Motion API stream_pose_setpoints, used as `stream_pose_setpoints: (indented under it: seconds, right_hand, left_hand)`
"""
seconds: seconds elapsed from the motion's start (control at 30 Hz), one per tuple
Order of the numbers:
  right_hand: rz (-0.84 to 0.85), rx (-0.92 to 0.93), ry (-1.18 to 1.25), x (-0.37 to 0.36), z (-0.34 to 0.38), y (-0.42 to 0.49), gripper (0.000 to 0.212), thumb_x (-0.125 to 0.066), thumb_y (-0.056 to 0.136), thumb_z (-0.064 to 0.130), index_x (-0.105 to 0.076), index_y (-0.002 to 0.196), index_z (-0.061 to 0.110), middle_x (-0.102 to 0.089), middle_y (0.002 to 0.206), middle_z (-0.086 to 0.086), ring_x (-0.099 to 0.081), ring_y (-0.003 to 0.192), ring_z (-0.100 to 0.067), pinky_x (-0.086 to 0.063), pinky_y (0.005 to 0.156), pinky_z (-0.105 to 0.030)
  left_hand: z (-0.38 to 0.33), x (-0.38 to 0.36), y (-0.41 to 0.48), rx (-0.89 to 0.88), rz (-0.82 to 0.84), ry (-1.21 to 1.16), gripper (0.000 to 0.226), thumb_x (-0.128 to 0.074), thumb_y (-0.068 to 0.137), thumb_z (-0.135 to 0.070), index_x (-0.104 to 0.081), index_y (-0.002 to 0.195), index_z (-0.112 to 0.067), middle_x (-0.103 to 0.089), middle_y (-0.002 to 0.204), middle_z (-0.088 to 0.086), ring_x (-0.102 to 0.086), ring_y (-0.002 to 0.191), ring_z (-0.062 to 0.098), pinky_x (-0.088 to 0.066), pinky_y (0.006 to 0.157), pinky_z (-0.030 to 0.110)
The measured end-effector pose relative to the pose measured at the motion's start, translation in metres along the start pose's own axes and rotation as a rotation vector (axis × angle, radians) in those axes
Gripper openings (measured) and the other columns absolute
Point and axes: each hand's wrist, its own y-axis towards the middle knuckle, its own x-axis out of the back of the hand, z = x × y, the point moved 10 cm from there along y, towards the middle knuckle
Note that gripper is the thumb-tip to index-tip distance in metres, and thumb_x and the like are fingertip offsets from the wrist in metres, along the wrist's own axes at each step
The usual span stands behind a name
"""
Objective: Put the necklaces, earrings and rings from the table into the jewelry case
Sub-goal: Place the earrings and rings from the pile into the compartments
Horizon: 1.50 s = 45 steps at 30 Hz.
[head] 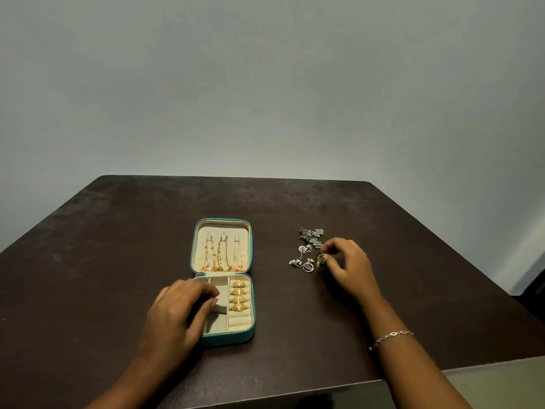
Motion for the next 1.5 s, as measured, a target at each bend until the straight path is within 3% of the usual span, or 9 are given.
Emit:
stream_pose_setpoints:
  seconds: [0.2, 0.3, 0.43, 0.7, 0.93, 1.13, 1.27, 1.4, 1.5]
  right_hand:
    - [-0.125, -0.124, -0.024, 0.019, -0.017, -0.001, 0.021, -0.054, 0.076, -0.003, -0.063, 0.077, 0.016, -0.053, 0.071, 0.015, -0.051, 0.081, -0.017, -0.042, 0.079, -0.040]
    - [-0.084, -0.063, -0.031, 0.014, -0.012, -0.001, 0.023, -0.045, 0.070, 0.009, -0.065, 0.078, 0.017, -0.062, 0.080, 0.005, -0.053, 0.088, -0.020, -0.038, 0.078, -0.036]
    - [0.063, 0.104, -0.132, -0.009, 0.009, -0.002, 0.027, -0.047, 0.074, 0.041, -0.066, 0.080, 0.022, -0.057, 0.081, 0.009, -0.047, 0.089, -0.011, -0.022, 0.074, -0.028]
    - [0.178, 0.198, -0.346, -0.033, 0.015, -0.006, 0.029, -0.054, 0.075, 0.043, -0.067, 0.093, 0.025, -0.061, 0.088, 0.006, -0.051, 0.095, -0.019, -0.021, 0.076, -0.030]
    - [0.174, 0.160, -0.285, -0.031, 0.018, -0.005, 0.008, -0.064, 0.076, 0.023, -0.062, 0.084, 0.021, -0.058, 0.079, 0.010, -0.052, 0.091, -0.020, -0.022, 0.074, -0.031]
    - [0.164, 0.113, -0.170, -0.027, 0.015, -0.003, 0.018, -0.068, 0.075, 0.016, -0.061, 0.089, 0.025, -0.050, 0.077, 0.022, -0.043, 0.087, -0.008, -0.026, 0.075, -0.031]
    - [0.215, 0.100, -0.112, -0.031, 0.013, -0.002, 0.022, -0.070, 0.073, 0.010, -0.065, 0.090, 0.023, -0.053, 0.078, 0.022, -0.047, 0.089, -0.011, -0.036, 0.082, -0.036]
    - [0.182, 0.031, 0.002, -0.022, 0.009, 0.000, 0.017, -0.072, 0.073, 0.009, -0.068, 0.086, 0.019, -0.056, 0.073, 0.020, -0.051, 0.085, -0.012, -0.036, 0.075, -0.018]
    - [0.132, -0.025, 0.114, -0.016, 0.004, 0.001, 0.015, -0.070, 0.074, 0.005, -0.070, 0.084, 0.016, -0.059, 0.074, 0.015, -0.053, 0.085, -0.014, -0.041, 0.075, -0.023]
  left_hand:
    - [0.001, -0.002, 0.000, 0.010, 0.006, 0.009, 0.024, -0.043, 0.081, -0.033, -0.063, 0.082, -0.019, -0.059, 0.081, -0.014, -0.048, 0.078, 0.000, -0.041, 0.064, 0.018]
    - [0.001, -0.002, 0.000, 0.009, 0.005, 0.008, 0.025, -0.043, 0.081, -0.033, -0.063, 0.082, -0.019, -0.060, 0.081, -0.013, -0.048, 0.077, 0.001, -0.041, 0.065, 0.019]
    - [0.002, -0.002, -0.001, 0.004, 0.009, 0.014, 0.023, -0.044, 0.081, -0.033, -0.062, 0.083, -0.020, -0.059, 0.082, -0.013, -0.048, 0.078, 0.000, -0.040, 0.066, 0.017]
    - [0.002, -0.003, -0.001, 0.004, 0.010, 0.013, 0.024, -0.044, 0.081, -0.032, -0.063, 0.082, -0.018, -0.060, 0.081, -0.013, -0.048, 0.078, 0.001, -0.041, 0.063, 0.020]
    - [-0.001, -0.001, -0.001, 0.003, 0.004, 0.007, 0.023, -0.044, 0.081, -0.032, -0.063, 0.082, -0.019, -0.057, 0.081, -0.015, -0.048, 0.076, 0.001, -0.041, 0.060, 0.020]
    - [0.000, -0.002, 0.000, 0.003, 0.005, 0.000, 0.022, -0.044, 0.081, -0.032, -0.062, 0.081, -0.019, -0.061, 0.079, -0.012, -0.048, 0.077, 0.001, -0.044, 0.062, 0.024]
    - [0.001, -0.003, 0.000, 0.004, 0.013, 0.004, 0.020, -0.044, 0.081, -0.032, -0.061, 0.082, -0.021, -0.061, 0.080, -0.012, -0.048, 0.076, 0.000, -0.041, 0.061, 0.021]
    - [0.001, -0.003, 0.001, -0.001, 0.012, 0.006, 0.019, -0.044, 0.082, -0.032, -0.061, 0.082, -0.022, -0.061, 0.081, -0.014, -0.049, 0.078, 0.000, -0.040, 0.065, 0.019]
    - [0.001, -0.004, 0.001, -0.008, 0.013, 0.010, 0.019, -0.045, 0.081, -0.032, -0.061, 0.082, -0.021, -0.061, 0.080, -0.012, -0.049, 0.078, 0.001, -0.039, 0.066, 0.016]
